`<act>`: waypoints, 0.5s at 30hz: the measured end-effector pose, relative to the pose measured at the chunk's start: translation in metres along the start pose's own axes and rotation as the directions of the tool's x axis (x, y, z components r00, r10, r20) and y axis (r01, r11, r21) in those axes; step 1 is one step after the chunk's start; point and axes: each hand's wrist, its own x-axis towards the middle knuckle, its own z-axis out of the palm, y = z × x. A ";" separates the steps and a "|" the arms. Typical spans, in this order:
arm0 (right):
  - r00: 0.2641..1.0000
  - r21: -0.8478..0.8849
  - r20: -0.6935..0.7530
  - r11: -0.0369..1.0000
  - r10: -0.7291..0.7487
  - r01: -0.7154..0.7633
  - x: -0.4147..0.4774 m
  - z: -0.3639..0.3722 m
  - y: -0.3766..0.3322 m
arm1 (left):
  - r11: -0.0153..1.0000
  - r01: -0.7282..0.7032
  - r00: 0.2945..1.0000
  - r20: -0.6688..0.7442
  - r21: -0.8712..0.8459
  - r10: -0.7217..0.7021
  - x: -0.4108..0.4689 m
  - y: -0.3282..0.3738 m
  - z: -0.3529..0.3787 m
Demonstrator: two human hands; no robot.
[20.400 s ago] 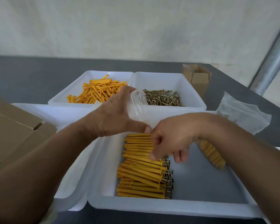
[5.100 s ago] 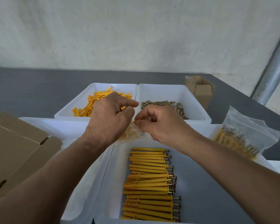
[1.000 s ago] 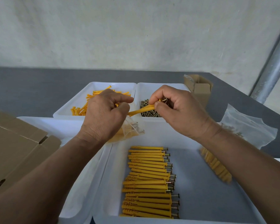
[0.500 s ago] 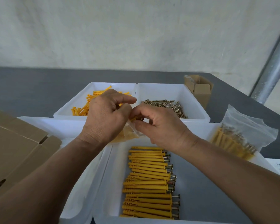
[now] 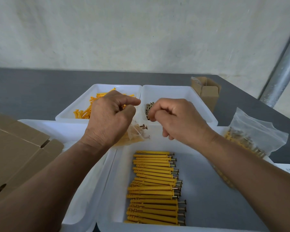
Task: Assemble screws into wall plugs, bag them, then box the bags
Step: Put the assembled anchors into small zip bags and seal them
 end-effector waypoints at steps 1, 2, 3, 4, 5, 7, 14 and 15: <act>0.998 -0.062 0.037 0.997 0.054 -0.051 0.001 -0.003 0.002 | 1.000 0.004 1.000 -0.002 -0.001 -0.004 0.000 0.000 0.000; 0.988 -0.153 0.111 0.984 0.107 -0.090 0.001 -0.006 0.005 | 1.000 0.007 1.000 -0.002 -0.002 -0.007 0.000 0.000 0.000; 0.966 -0.278 0.203 0.956 0.157 -0.097 0.001 -0.008 0.008 | 1.000 0.007 1.000 0.000 -0.001 -0.007 0.000 0.000 0.000; 0.936 -0.407 0.291 0.911 0.201 -0.069 0.000 -0.008 0.012 | 1.000 0.007 1.000 0.003 0.000 -0.007 0.000 0.000 0.001; 0.902 -0.509 0.361 0.861 0.235 -0.020 -0.001 -0.008 0.016 | 1.000 0.007 1.000 0.005 0.000 -0.007 0.000 0.000 0.001; 0.840 -0.616 0.449 0.787 0.304 0.044 -0.002 -0.005 0.022 | 1.000 0.009 1.000 0.008 0.001 -0.009 0.000 0.000 0.001; 0.694 -0.784 0.531 0.593 0.487 0.184 -0.008 0.007 0.038 | 1.000 0.002 1.000 0.014 -0.002 -0.002 0.000 -0.002 0.001; 0.690 -0.783 0.534 0.594 0.489 0.185 -0.009 0.009 0.038 | 1.000 0.000 1.000 0.015 0.000 0.000 0.000 -0.002 0.001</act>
